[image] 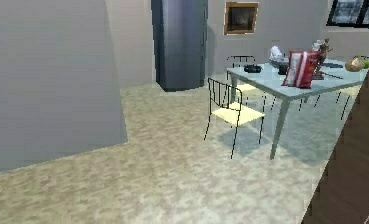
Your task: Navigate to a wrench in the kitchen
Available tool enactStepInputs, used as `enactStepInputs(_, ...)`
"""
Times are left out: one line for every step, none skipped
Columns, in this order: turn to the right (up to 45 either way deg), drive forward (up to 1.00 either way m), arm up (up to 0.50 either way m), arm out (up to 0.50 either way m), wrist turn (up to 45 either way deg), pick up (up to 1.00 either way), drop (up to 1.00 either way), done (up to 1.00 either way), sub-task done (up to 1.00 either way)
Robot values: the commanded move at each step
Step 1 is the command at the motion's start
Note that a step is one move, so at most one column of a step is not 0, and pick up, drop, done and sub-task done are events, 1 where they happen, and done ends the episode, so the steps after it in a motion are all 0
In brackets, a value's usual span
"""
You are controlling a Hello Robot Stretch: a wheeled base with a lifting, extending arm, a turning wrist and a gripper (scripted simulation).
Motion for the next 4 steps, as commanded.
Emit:
enactStepInputs(0.0,0.60,0.00,0.00,0.0,0.00,0.00,0.00,0.00)
enactStepInputs(45.0,0.00,0.00,0.00,0.0,0.00,0.00,0.00,0.00)
enactStepInputs(18.0,0.00,0.00,0.00,0.0,0.00,0.00,0.00,0.00)
enactStepInputs(0.0,1.00,0.00,0.00,0.0,0.00,0.00,0.00,0.00)
